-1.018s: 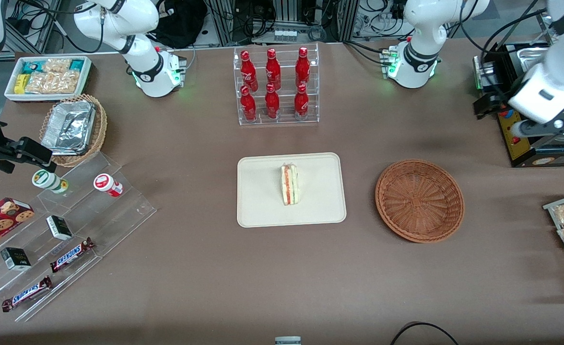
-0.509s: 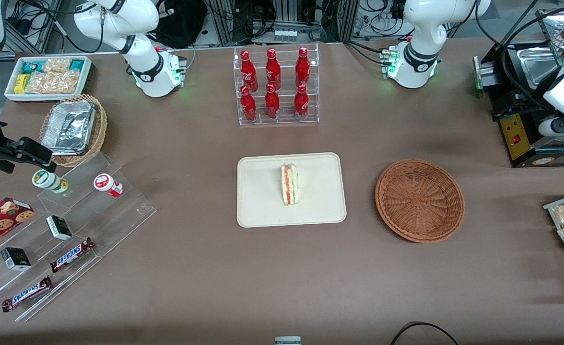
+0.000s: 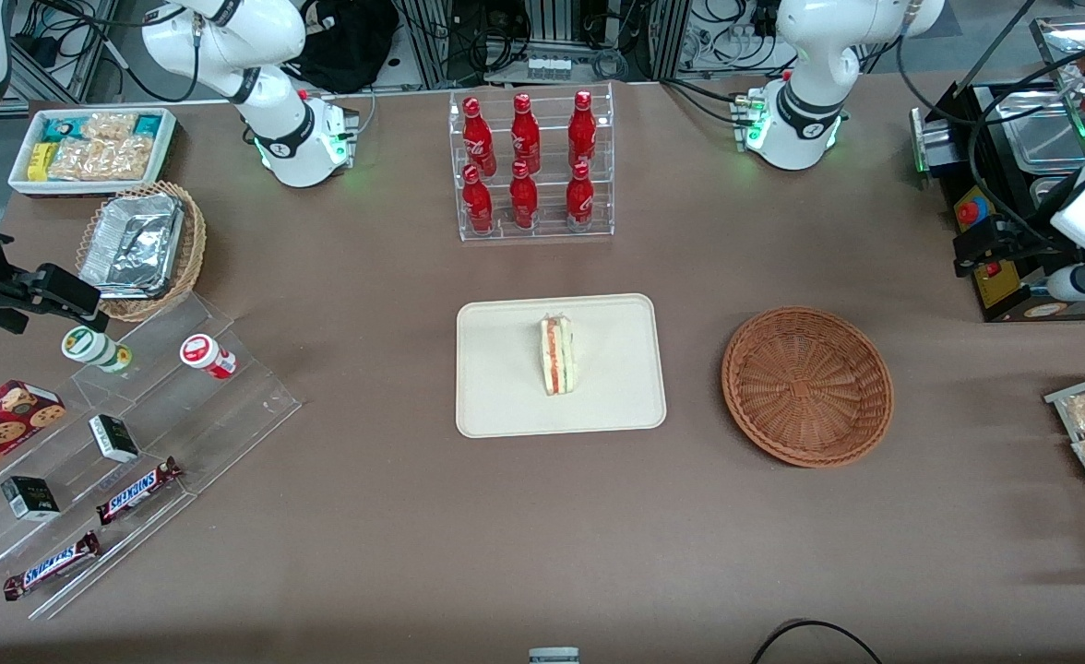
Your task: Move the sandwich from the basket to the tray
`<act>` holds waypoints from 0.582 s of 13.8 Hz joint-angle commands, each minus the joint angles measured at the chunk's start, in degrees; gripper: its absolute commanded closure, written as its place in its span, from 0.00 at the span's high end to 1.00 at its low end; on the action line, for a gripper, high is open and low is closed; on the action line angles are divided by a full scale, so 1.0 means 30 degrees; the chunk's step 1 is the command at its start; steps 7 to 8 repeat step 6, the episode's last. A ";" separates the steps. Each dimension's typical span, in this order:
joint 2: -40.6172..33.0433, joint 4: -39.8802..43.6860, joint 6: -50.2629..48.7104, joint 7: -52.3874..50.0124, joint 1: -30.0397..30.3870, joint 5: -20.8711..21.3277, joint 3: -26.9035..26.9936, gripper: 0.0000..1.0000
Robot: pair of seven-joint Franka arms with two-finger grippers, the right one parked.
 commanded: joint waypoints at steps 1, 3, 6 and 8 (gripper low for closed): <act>0.0332 0.0580 -0.0210 0.0090 -0.0004 -0.0054 0.0001 1.00; 0.0273 0.0493 -0.0239 0.0031 -0.0004 -0.0056 0.0001 1.00; 0.0068 0.0580 -0.1057 0.0090 -0.0004 -0.0057 0.0030 1.00; 0.0068 0.0580 -0.1057 0.0090 -0.0004 -0.0057 0.0030 1.00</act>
